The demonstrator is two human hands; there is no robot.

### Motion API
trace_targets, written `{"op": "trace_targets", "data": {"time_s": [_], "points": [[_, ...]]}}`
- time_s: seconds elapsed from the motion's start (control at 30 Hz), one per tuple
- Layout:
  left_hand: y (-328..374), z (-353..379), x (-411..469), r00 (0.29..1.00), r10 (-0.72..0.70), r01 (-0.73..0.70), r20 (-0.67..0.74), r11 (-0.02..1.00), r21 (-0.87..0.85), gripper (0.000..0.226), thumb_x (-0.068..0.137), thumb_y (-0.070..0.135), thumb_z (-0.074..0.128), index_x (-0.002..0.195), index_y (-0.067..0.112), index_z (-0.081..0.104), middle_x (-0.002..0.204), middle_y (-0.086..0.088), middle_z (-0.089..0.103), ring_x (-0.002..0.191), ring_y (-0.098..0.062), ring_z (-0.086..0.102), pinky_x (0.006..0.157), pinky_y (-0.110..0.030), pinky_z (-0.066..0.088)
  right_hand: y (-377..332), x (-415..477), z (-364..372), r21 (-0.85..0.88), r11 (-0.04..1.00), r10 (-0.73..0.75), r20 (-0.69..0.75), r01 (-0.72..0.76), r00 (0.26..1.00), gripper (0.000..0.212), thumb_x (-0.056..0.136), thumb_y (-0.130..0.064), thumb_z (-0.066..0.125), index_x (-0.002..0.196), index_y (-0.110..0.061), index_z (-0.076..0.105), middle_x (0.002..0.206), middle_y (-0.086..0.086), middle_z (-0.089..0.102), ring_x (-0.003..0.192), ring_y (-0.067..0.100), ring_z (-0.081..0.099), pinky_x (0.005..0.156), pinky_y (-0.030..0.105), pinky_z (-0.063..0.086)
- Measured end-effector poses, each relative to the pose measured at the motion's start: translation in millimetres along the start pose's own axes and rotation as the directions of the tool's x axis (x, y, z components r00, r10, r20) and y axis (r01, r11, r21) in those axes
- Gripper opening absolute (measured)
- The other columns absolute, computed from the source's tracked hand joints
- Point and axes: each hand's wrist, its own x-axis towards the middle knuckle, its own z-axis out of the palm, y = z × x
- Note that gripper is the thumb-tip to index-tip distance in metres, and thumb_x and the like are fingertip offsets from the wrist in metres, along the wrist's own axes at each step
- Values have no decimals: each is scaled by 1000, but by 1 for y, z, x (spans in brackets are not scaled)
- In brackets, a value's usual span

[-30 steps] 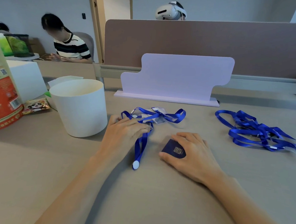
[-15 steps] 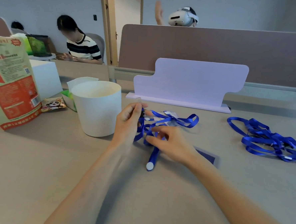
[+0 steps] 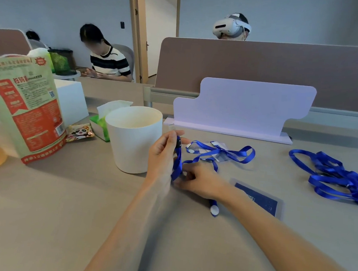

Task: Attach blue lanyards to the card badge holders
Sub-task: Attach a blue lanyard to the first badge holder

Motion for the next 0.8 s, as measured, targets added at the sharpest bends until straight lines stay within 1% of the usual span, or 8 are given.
{"op": "trace_targets", "data": {"time_s": [0.13, 0.37, 0.43, 0.5, 0.57, 0.63, 0.7, 0.8], "points": [[3, -1, 1, 999, 6, -1, 53, 994, -108, 24, 102, 25, 43, 95, 19, 66, 76, 7, 68, 50, -7, 49, 45, -18, 38, 0, 4, 5, -260, 966, 0, -6, -2, 1000, 30, 90, -44, 52, 76, -17, 55, 64, -4, 48, 66, 21, 51, 63, 37, 44], [13, -10, 4, 995, 38, -18, 92, 977, -212, 26, 103, 27, 40, 94, 23, 64, 71, 9, 60, 44, -7, 32, 37, -15, 23, 10, 5, -5, -321, 946, 45, -18, -49, 999, 25, 88, -37, 45, 68, -24, 41, 72, 0, 56, 72, 26, 55, 57, 33, 43], [14, -12, 4, 995, 42, -20, 90, 971, -237, 26, 103, 26, 39, 94, 23, 63, 69, 9, 58, 42, -6, 31, 36, -13, 22, 12, 0, -9, -298, 954, 37, -26, -43, 999, 10, 81, -37, 52, 80, -29, 47, 78, -2, 61, 77, 25, 58, 65, 36, 50], [16, -11, 3, 995, 35, -11, 93, 967, -255, 25, 103, 27, 39, 96, 22, 63, 69, 8, 56, 42, -5, 31, 35, -13, 21, 7, -4, -10, -251, 967, 26, -33, -33, 999, 31, 74, -40, 58, 103, -32, 50, 78, -7, 60, 78, 21, 59, 67, 33, 50], [19, -8, 1, 995, 20, 7, 96, 962, -274, 25, 103, 29, 39, 97, 23, 62, 70, 8, 55, 42, -5, 31, 36, -12, 19, -4, -4, -4, -247, 969, 9, -50, -21, 999, 39, 73, -45, 61, 109, -35, 52, 71, -9, 54, 73, 18, 55, 63, 30, 44], [24, -4, -1, 995, 9, 20, 100, 957, -288, 24, 103, 30, 39, 98, 23, 61, 71, 7, 54, 41, -5, 31, 35, -12, 18, -17, 1, 5, -312, 950, -14, -81, -12, 997, 23, 76, -49, 58, 87, -29, 55, 63, -6, 51, 68, 18, 53, 56, 29, 40], [28, -3, -3, 994, 13, 19, 107, 955, -295, 24, 103, 31, 39, 99, 23, 61, 70, 8, 54, 41, -5, 31, 34, -11, 19, -21, 7, 12, -344, 938, 0, -100, -34, 995, 33, 84, -44, 53, 64, -21, 41, 59, -2, 45, 65, 23, 47, 48, 27, 28], [33, -10, -2, 995, 35, -10, 88, 962, -274, 25, 103, 32, 37, 100, 22, 61, 70, 8, 54, 38, -7, 30, 35, -12, 19, -12, 16, 10, -349, 936, 13, -96, -46, 995, 28, 88, -32, 50, 64, -21, 42, 71, 2, 55, 71, 27, 49, 49, 29, 26]]}}
